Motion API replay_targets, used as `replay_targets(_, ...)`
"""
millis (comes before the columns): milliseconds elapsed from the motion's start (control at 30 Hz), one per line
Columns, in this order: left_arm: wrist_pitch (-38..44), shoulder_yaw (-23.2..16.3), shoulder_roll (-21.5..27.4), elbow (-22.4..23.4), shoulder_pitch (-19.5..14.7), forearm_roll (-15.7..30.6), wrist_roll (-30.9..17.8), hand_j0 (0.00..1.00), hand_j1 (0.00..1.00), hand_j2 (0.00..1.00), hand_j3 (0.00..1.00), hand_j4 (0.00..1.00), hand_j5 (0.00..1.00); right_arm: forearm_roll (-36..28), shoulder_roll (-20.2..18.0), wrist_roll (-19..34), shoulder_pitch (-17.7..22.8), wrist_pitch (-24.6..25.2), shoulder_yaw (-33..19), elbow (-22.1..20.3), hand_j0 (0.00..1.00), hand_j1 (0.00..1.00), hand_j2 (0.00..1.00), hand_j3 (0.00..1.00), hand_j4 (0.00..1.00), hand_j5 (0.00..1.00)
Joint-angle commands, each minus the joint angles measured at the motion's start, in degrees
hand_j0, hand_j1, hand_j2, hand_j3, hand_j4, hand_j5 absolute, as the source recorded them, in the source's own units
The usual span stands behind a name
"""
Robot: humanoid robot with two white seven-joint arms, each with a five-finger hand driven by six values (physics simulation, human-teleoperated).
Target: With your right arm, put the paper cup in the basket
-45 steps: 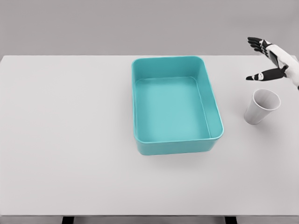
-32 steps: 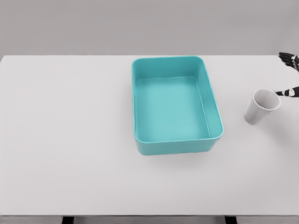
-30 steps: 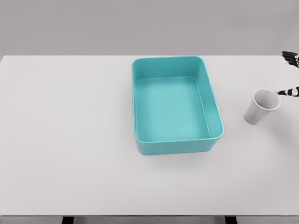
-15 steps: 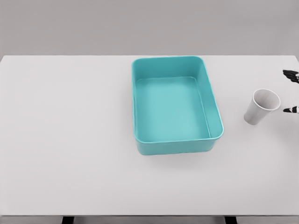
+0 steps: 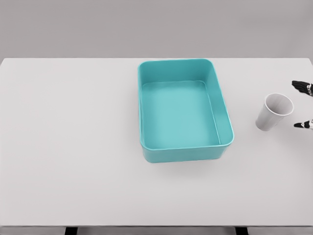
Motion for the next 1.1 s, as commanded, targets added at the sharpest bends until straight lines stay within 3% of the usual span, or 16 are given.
replay_targets(0,-0.09,0.0,0.0,0.0,0.0,0.03,-0.01,1.0,1.0,1.0,1.0,1.0,1.0,-1.27,0.2,-0.02,0.0,0.13,0.02,-0.42,1.0,1.0,1.0,1.0,1.0,1.0)
replay_targets(233,0.0,0.0,0.0,0.0,0.0,0.03,-0.01,1.0,1.0,1.0,1.0,1.0,1.0,-1.27,3.55,-0.02,0.0,0.13,0.19,1.6,1.0,1.0,1.0,1.0,1.0,1.0)
replay_targets(1067,0.0,0.0,0.0,0.0,0.0,-0.05,-0.01,1.0,1.0,1.0,1.0,1.0,1.0,-0.66,5.92,-0.02,-3.34,0.13,3.0,6.7,1.0,1.0,1.0,1.0,1.0,1.0)
